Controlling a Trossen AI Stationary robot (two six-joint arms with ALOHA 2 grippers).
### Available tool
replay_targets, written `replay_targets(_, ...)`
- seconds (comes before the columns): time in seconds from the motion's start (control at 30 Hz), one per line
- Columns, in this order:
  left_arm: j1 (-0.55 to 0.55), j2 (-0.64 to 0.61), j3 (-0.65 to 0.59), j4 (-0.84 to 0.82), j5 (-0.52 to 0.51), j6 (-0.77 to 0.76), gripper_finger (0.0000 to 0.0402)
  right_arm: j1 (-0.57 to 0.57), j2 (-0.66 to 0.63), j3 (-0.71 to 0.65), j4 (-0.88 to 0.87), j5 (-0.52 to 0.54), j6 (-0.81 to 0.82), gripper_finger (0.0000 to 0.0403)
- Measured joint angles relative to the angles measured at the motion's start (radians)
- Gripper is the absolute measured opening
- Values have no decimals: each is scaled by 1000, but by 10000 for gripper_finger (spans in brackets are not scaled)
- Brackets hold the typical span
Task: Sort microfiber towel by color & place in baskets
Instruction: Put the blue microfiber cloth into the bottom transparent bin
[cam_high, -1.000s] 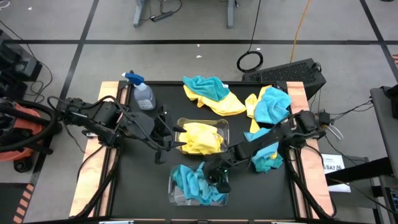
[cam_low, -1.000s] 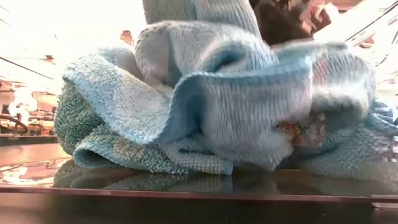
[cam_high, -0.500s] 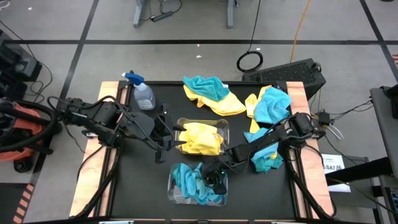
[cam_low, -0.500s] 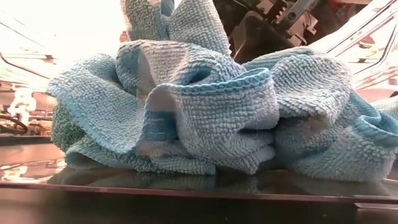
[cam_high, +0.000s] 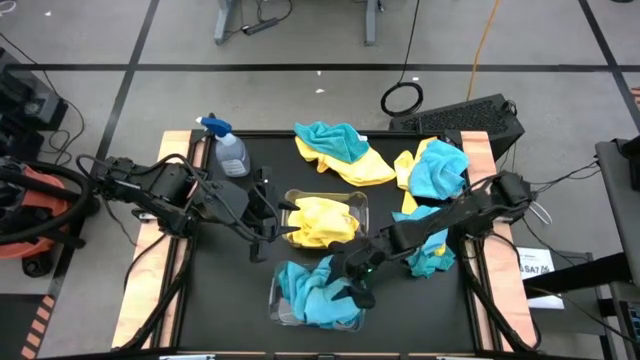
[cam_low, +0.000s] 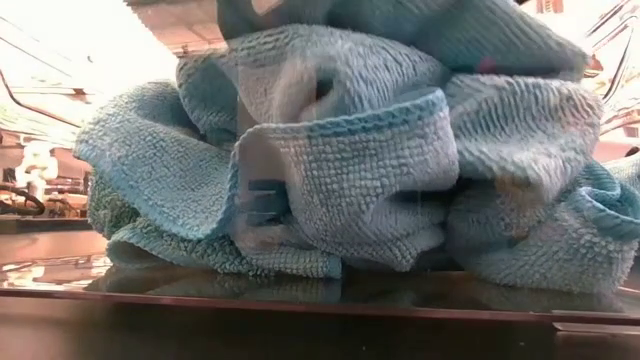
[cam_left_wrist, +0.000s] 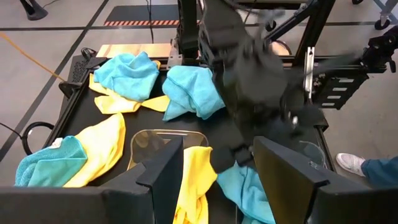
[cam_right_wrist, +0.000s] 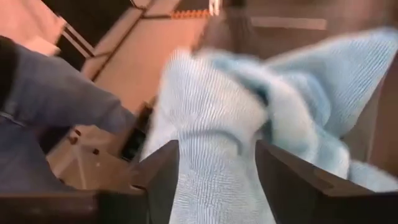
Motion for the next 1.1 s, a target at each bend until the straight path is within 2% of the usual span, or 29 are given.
replay_targets(0.17, 0, 0, 0, 2, 0, 0, 201, -2, -108, 0, -21, -14, 0, 218)
replay_targets(0.3, 0, 0, 0, 3, 0, -1, 201, -8, -205, 2, -98, 54, -5, 217)
replay_targets(0.47, 0, 0, 0, 3, 0, 0, 201, -18, -326, 2, -312, 141, -8, 212)
replay_targets(0.67, 0, 0, 0, 1, 0, 0, 201, -15, -445, 2, -657, 150, 52, 210)
replay_targets(0.9, 0, 0, 0, 1, 0, 0, 201, 31, -488, 2, -1003, 152, 128, 210)
replay_targets(1.1, 0, 0, 0, 2, 0, 1, 201, 91, -488, -35, -1093, 215, 131, 210)
